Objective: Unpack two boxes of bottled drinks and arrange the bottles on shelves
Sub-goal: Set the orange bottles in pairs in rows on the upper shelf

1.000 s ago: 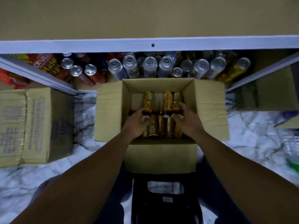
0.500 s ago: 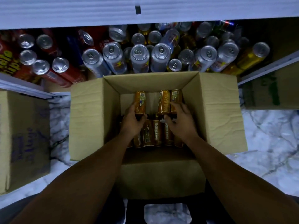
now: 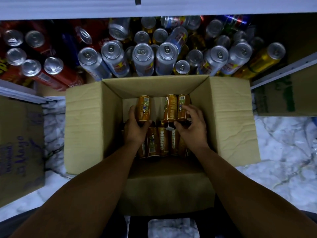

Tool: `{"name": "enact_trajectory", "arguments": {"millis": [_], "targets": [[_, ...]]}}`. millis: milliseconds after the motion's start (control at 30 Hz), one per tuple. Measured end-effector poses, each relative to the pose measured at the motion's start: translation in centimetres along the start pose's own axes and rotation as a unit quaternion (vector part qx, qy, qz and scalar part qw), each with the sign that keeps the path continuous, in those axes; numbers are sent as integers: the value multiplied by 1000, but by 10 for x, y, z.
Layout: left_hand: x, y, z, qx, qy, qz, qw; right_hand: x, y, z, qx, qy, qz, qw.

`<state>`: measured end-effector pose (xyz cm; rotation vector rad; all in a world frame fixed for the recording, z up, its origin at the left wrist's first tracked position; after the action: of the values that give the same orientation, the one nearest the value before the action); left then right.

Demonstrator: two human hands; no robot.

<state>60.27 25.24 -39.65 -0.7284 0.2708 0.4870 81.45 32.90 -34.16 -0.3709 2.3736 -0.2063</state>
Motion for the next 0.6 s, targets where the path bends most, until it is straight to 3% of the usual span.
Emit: {"name": "enact_trajectory", "arguments": {"millis": [233, 600], "targets": [[1, -7, 4, 19, 19, 27, 999, 6, -6, 8, 10, 14, -16, 1000], [-6, -24, 11, 44, -79, 1, 996, 25, -20, 14, 73, -89, -144, 983]]}}
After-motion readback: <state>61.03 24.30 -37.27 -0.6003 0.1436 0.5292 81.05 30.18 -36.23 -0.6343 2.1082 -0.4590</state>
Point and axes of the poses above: each hand's wrist, its own y-axis towards the middle knuckle, its own x-axis out of the palm, z = x × y, the point moved 5 cm from there along y, towards the middle knuckle, and after that the axes turned 9 degrees about -y, right-handed, at the moved point
